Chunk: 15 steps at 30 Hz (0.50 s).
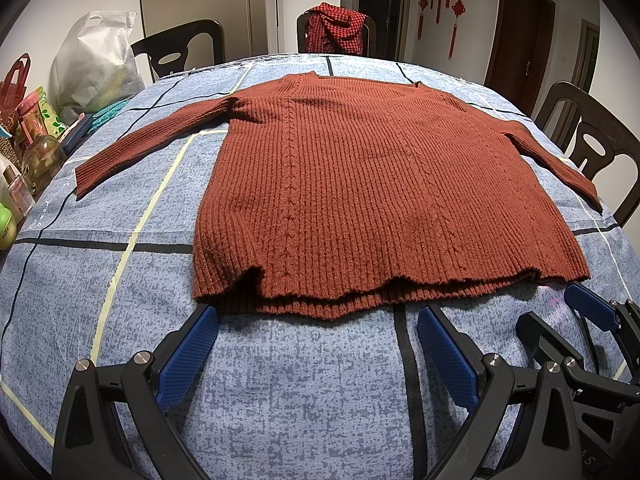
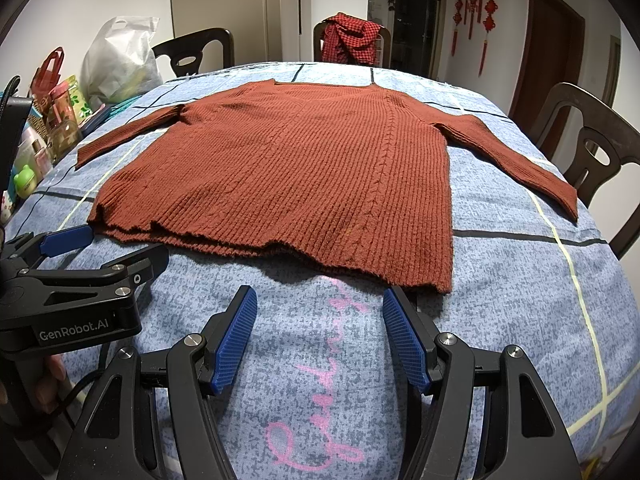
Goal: Fold small clothes
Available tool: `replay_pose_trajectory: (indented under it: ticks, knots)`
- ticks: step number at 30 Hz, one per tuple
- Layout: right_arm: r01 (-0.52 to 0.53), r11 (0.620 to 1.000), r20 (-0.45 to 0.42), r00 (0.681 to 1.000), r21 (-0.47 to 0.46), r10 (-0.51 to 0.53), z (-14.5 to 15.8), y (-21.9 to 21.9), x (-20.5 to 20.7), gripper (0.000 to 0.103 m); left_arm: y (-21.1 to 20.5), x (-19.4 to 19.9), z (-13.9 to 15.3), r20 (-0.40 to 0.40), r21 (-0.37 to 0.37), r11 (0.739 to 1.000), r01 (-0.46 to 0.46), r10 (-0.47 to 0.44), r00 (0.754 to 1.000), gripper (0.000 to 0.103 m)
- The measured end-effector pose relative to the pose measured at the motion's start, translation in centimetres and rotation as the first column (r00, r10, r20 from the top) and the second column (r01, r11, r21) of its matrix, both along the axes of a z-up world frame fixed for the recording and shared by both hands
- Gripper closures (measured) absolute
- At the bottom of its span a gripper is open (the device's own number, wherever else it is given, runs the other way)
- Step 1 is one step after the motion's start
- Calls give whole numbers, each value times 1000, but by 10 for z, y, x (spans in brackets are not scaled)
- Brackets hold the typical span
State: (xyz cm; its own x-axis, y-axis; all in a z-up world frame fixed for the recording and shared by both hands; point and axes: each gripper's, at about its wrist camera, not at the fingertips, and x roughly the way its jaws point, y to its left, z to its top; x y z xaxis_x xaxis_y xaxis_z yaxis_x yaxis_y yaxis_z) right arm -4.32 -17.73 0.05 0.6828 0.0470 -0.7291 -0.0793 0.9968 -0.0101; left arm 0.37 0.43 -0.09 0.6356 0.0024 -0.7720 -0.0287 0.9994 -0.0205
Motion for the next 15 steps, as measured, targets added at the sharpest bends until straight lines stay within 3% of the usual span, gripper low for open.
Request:
replay_pose_trajectory:
  ticks: [15]
  knots:
    - [3,1000,1,1000,1,-3,-1,-1,0,37,0,0,0,0,0,1000,0,0,1000,2]
